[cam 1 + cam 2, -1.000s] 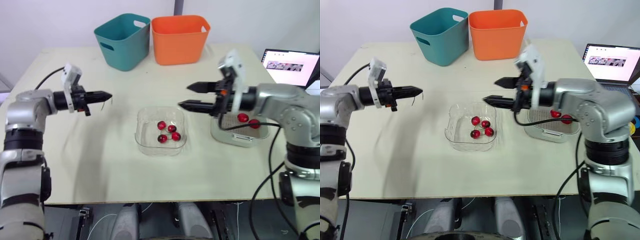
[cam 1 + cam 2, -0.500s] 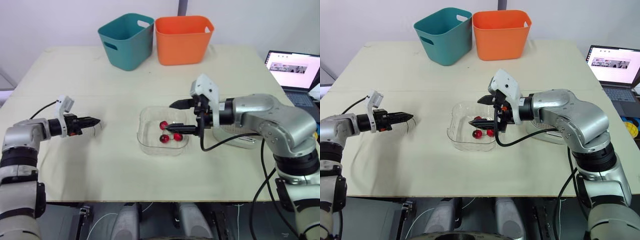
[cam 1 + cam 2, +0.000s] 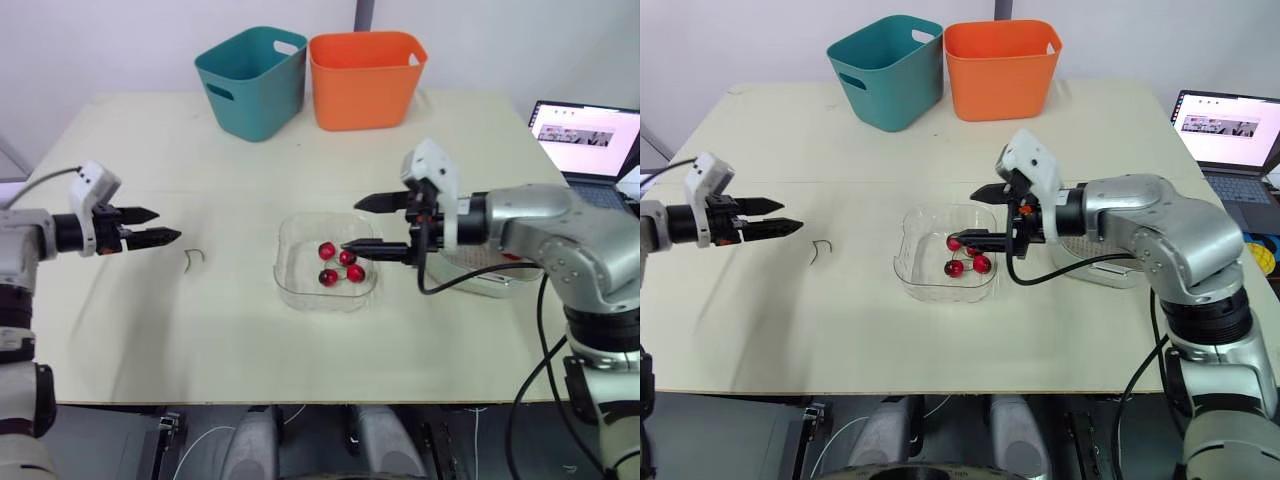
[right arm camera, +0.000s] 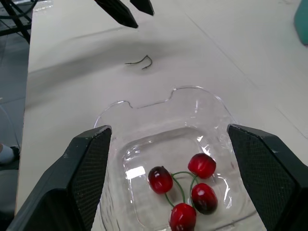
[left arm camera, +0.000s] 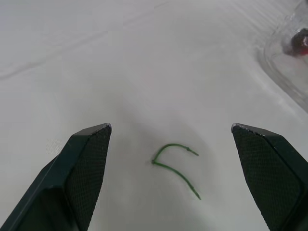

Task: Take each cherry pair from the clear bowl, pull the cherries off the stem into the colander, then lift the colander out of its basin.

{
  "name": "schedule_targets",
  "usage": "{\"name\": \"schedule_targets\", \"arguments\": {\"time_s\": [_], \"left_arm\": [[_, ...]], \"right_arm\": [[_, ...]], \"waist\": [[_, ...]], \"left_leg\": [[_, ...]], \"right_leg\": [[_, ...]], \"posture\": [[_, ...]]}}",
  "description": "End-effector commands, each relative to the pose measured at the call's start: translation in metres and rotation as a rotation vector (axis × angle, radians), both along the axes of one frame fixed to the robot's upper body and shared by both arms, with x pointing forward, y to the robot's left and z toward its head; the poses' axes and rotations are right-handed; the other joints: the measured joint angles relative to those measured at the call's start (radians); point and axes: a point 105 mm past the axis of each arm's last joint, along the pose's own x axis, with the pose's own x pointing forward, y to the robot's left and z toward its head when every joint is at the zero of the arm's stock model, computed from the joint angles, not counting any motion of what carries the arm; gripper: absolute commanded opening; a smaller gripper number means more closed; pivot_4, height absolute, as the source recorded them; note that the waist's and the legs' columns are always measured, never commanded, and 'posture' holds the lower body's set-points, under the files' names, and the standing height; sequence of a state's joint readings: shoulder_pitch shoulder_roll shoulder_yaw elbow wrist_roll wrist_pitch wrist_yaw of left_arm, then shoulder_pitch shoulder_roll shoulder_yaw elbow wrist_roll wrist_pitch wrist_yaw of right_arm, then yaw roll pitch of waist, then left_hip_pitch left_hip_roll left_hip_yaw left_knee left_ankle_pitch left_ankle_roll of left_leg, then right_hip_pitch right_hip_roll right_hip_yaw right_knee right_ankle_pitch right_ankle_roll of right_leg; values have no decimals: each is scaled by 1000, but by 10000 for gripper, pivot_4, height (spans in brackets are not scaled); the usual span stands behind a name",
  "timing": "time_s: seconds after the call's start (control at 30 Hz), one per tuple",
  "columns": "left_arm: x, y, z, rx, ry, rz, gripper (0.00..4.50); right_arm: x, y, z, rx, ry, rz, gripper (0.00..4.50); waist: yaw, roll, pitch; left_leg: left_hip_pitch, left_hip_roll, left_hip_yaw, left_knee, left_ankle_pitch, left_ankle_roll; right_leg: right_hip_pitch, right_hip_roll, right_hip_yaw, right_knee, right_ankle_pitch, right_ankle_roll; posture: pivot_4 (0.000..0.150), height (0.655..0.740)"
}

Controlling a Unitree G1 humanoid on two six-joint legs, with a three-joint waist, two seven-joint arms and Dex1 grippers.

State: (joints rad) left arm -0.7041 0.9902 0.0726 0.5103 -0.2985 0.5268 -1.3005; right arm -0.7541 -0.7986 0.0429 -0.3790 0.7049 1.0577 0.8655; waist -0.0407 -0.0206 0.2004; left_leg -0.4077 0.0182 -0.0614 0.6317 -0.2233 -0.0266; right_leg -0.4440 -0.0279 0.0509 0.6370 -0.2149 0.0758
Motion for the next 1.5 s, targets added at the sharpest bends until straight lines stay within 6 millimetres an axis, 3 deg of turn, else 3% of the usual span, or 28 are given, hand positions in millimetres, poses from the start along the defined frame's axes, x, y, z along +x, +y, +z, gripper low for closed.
{"name": "schedule_targets", "arguments": {"time_s": [0.03, 0.17, 0.33, 0.53, 0.67, 0.83, 1.03, 1.5], "left_arm": [[-12, -25, 51, 3, -134, -147, 42372], [-41, -72, 65, -20, -115, -357, 43816], [-52, -101, 65, -31, -134, -442, 43816], [-55, -110, 61, -2, -141, -491, 43816], [-56, -114, 49, 50, -130, -527, 43816], [-60, -124, 42, 54, -117, -578, 43816], [-64, -129, 38, 47, -117, -587, 45000], [-68, -130, 34, 15, -140, -566, 45000]], "right_arm": [[-5, -17, 20, 21, -33, -8, 41684], [-11, -34, 23, -33, -32, -16, 41684], [-4, -45, 18, -100, 6, -101, 41684], [-6, -35, 17, -128, 91, -81, 41684], [-6, -12, 16, -177, 52, 25, 41684], [11, 13, -5, -280, 58, 67, 41684], [34, 28, -23, -379, 52, 72, 22407], [51, 49, -52, -577, 43, 127, 22407]], "waist": [[2, 0, 0], [-2, 0, 0], [-10, 0, 0], [-17, 0, 0], [-17, 0, 0], [-21, 0, 0], [-18, 0, 0], [-29, 0, 0]], "left_leg": [[0, 0, 0, 0, 0, 0], [-1, 0, 1, 0, 0, 0], [1, 0, 2, -1, 0, 0], [1, 2, 2, 0, 0, 0], [1, 2, 2, 0, 0, 0], [1, 2, 2, 0, 0, 0], [0, 2, 2, 0, 0, 0], [0, 2, 1, 0, 0, 0]], "right_leg": [[0, 0, 0, -1, 0, 0], [1, -1, 0, -4, 0, 0], [1, 0, 1, -3, -1, 2], [0, 2, 1, -3, -1, 1], [0, 2, 1, -3, -1, 1], [0, 2, 1, -3, -1, 1], [0, 2, 1, -3, 0, 1], [0, 2, 1, -2, 1, 1]], "posture": [[1500, 7400], [1500, 7400], [1500, 7400], [1500, 7400], [1500, 7400], [1500, 7400], [1500, 7400], [1500, 7400]]}}
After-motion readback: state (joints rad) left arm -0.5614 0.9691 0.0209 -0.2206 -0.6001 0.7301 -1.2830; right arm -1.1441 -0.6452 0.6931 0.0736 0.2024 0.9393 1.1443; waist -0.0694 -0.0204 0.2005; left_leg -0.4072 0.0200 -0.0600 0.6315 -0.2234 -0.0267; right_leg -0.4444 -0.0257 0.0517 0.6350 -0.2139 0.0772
